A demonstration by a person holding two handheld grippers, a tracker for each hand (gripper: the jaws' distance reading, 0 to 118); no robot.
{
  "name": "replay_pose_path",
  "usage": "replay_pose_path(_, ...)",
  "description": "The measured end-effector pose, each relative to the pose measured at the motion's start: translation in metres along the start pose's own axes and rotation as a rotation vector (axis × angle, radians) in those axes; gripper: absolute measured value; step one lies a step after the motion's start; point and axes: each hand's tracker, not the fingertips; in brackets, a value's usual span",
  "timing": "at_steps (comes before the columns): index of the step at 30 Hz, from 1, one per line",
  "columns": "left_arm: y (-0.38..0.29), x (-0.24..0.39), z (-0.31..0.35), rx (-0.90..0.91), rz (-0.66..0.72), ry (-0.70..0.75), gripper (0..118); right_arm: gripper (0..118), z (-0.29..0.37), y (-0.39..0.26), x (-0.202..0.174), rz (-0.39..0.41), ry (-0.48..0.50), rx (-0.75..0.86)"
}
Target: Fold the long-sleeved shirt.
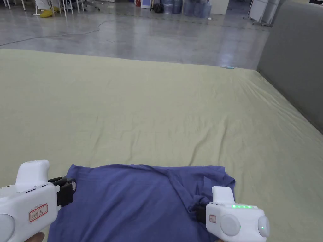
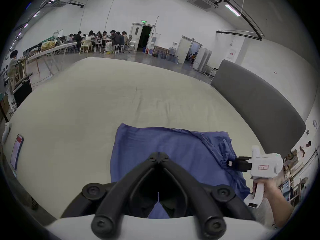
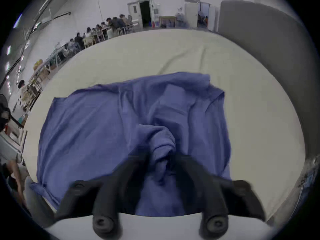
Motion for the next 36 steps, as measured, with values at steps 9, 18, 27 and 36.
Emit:
replay_pose_path(9, -0.026, 0.009, 0.02, -0.003, 0.009, -0.004, 0, 104, 0.119, -0.01, 0.024, -0.037, -0.022, 0.14)
replay_pose_path(18, -0.048, 0.004, 0.012, -0.066, 0.026, -0.007, 0, 2, 0.11, -0.017, 0.034, -0.039, -0.004, 0.072)
replay_pose_path(27, 0.034, -0.017, -0.086, -0.127, 0.015, 0.064, 2, 2, 0.096, 0.013, 0.022, -0.032, 0.038, 0.079)
replay_pose_path(36, 0.062, -0.054, -0.252, -0.441, -0.097, 0.33, 95, 2, 0.062, 0.013, 0.016, -0.025, 0.03, -0.011)
